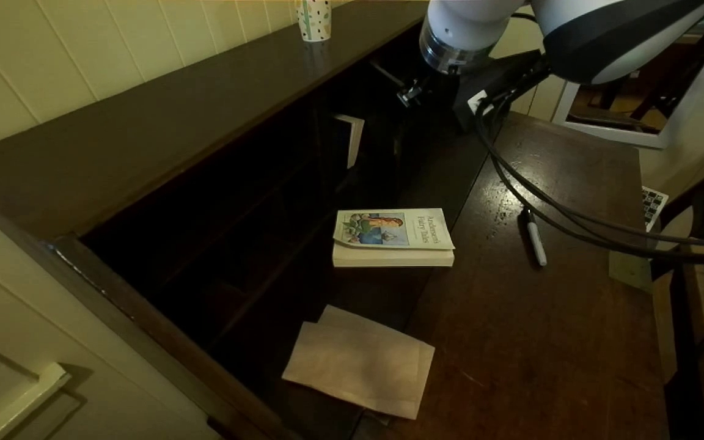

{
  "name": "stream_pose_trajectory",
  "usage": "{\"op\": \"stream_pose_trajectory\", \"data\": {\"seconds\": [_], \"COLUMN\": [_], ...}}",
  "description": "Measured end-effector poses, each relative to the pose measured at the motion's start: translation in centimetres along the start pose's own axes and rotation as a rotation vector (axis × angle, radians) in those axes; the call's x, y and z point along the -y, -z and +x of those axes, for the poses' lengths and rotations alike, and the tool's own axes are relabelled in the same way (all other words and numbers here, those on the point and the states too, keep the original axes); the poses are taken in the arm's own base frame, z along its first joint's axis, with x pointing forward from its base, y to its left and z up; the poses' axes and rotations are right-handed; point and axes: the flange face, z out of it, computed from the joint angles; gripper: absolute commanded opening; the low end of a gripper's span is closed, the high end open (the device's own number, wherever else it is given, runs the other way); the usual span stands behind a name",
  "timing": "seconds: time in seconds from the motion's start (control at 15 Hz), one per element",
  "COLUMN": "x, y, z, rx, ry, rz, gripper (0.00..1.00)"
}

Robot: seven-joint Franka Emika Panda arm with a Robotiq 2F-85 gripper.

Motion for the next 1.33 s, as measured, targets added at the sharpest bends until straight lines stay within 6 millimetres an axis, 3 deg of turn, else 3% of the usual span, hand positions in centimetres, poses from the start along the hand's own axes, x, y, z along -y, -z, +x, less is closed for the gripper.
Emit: {"op": "stream_pose_trajectory", "data": {"seconds": [0.73,1.0,1.33], "x": [-4.6,-4.9,-3.5], "y": [0.3,1.3,3.9], "z": [0.1,0.8,1.6], "rx": [0.032,0.031,0.007], "ry": [-0.015,-0.020,-0.044], "rz": [-0.075,-0.058,0.028], "gripper": [1.00,1.00,1.00]}}
